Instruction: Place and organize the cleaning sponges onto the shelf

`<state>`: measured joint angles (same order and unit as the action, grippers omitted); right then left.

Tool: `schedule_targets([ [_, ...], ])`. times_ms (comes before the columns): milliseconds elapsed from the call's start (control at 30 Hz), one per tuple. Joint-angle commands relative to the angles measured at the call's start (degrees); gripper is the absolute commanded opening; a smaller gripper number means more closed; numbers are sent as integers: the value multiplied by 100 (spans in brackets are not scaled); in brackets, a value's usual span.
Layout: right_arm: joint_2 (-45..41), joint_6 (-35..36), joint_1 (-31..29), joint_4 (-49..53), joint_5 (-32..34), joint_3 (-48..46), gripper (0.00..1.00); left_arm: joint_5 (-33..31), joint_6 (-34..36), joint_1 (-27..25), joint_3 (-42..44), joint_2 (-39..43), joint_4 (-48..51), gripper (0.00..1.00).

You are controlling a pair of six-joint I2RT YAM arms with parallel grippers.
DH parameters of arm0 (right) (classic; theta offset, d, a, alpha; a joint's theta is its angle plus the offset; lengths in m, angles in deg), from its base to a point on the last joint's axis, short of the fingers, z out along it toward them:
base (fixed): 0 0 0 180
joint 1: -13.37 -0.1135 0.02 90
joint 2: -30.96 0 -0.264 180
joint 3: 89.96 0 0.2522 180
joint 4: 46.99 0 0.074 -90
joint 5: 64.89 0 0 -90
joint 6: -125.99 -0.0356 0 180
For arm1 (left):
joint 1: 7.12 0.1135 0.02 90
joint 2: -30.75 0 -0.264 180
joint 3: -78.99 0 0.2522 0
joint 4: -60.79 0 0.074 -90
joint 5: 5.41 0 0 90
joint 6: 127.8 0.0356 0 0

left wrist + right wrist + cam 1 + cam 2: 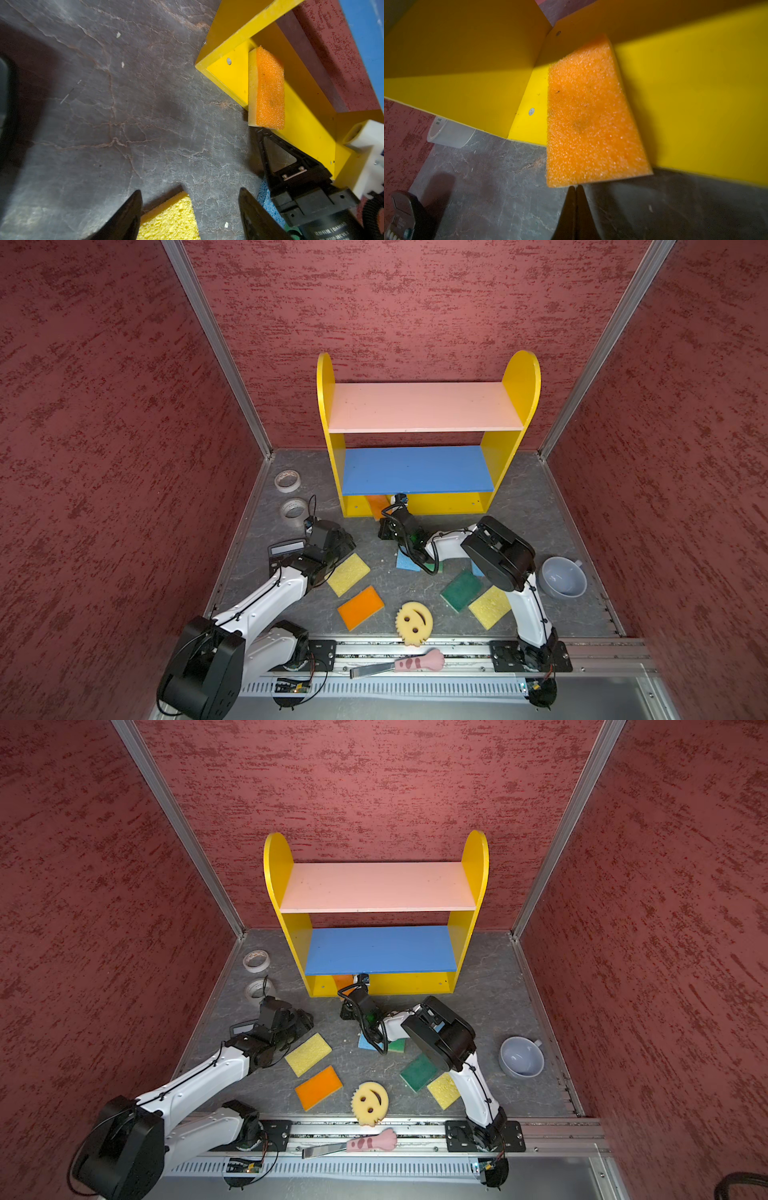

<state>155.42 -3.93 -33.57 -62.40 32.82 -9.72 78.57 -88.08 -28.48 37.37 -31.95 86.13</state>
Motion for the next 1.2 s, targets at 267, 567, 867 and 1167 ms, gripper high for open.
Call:
schedule_targets([
  [267, 630, -435, 74, -618, -234, 247, 0, 63, 18, 45, -28, -23, -118, 73],
  [567, 916, -638, 126, -783, -310, 398, 0, 79, -17, 44, -11, -111, -130, 73],
  [867, 938, -646, 123, -999, -413, 320, 0, 90, -26, 41, -23, -138, -138, 73],
  [1167, 858, -1102, 124, -1753, -318, -351, 0, 109, -40, 28, -15, -203, -203, 73],
])
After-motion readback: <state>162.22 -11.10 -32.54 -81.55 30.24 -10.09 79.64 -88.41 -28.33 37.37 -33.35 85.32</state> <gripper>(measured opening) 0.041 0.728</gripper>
